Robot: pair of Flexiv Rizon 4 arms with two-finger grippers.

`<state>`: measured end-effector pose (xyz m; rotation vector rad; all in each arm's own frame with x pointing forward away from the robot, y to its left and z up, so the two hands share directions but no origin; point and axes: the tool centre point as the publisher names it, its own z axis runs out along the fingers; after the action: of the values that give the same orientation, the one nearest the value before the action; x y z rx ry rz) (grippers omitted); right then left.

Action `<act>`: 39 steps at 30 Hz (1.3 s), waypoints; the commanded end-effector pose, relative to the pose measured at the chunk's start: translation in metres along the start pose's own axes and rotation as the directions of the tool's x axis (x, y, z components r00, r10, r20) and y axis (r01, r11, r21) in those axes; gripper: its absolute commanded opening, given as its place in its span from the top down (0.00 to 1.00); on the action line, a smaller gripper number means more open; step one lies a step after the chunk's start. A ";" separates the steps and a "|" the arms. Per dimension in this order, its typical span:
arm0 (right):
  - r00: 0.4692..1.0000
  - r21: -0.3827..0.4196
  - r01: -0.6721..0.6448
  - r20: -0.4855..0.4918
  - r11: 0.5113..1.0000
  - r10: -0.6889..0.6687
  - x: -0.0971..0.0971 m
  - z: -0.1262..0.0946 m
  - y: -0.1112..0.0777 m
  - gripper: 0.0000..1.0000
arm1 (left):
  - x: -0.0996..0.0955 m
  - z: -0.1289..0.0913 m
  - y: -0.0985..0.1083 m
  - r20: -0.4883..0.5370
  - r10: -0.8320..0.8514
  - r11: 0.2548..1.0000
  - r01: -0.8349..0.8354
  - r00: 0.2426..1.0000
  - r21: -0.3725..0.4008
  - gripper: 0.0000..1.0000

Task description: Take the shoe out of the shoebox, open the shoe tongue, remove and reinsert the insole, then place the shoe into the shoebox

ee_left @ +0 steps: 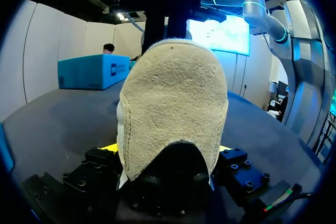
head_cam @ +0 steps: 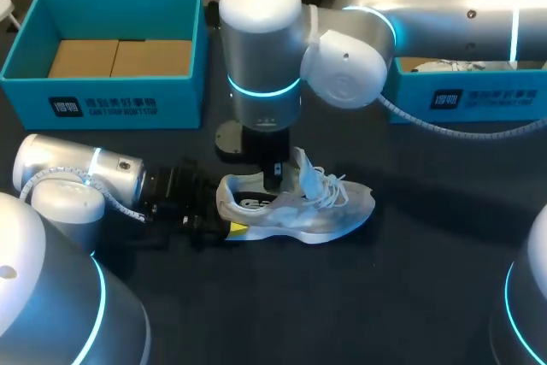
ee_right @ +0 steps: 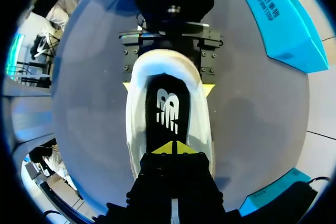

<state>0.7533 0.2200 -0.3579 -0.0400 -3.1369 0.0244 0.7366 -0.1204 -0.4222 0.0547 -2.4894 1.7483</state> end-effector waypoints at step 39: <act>1.000 -0.023 -0.025 -0.018 0.999 0.024 -0.007 0.042 0.006 0.59 | 0.000 0.001 0.001 0.001 0.000 1.000 0.000 1.000 -0.002 1.00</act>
<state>0.7553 0.2205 -0.3868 -0.0819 -3.1329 -0.0090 0.7368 -0.1203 -0.4223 0.0553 -2.4895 1.7482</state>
